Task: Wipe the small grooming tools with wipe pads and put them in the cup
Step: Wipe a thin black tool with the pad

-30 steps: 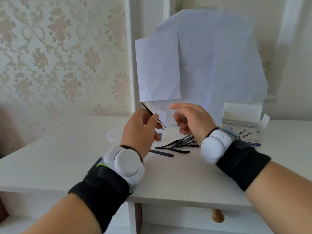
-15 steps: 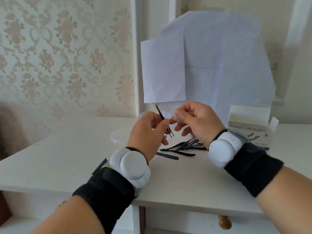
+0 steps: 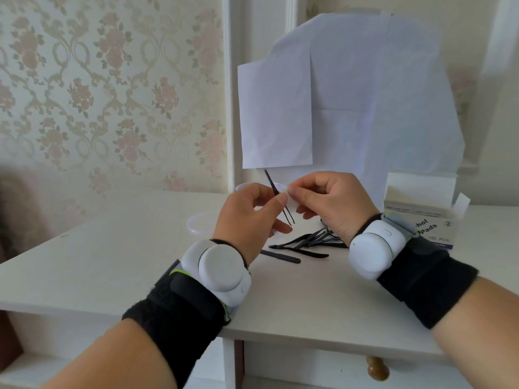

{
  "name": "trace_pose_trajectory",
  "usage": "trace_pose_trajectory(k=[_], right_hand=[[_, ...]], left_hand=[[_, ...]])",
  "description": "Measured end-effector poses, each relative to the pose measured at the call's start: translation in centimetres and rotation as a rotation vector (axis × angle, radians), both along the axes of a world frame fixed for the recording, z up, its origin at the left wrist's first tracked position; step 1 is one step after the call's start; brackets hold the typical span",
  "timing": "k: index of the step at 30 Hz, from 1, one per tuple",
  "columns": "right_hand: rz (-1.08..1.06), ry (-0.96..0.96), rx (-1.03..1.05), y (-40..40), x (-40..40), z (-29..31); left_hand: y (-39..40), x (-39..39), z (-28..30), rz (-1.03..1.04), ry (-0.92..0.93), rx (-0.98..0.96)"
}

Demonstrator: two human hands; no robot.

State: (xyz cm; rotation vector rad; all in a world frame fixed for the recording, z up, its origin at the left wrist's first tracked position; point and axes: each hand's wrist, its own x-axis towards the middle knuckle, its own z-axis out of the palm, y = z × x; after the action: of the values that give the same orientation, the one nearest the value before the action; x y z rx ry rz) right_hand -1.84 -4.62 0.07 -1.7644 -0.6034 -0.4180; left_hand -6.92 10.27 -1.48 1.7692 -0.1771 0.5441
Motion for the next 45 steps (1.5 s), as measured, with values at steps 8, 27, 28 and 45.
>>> trace_pose_trajectory(k=[8, 27, 28, 45], right_hand=[[0.073, 0.008, -0.041, 0.2, -0.2, 0.0], [0.177, 0.093, 0.018, 0.9, -0.9, -0.4], [0.186, 0.12, 0.042, 0.9, -0.9, -0.3], [0.258, 0.195, -0.101, 0.8, -1.1, -0.3]], left_hand=[[0.3, 0.1, 0.1, 0.087, -0.059, -0.061], [0.8, 0.3, 0.0, 0.156, -0.125, -0.026], [0.8, 0.3, 0.0, 0.157, -0.124, -0.025], [1.1, 0.7, -0.1, 0.177, -0.14, -0.018]])
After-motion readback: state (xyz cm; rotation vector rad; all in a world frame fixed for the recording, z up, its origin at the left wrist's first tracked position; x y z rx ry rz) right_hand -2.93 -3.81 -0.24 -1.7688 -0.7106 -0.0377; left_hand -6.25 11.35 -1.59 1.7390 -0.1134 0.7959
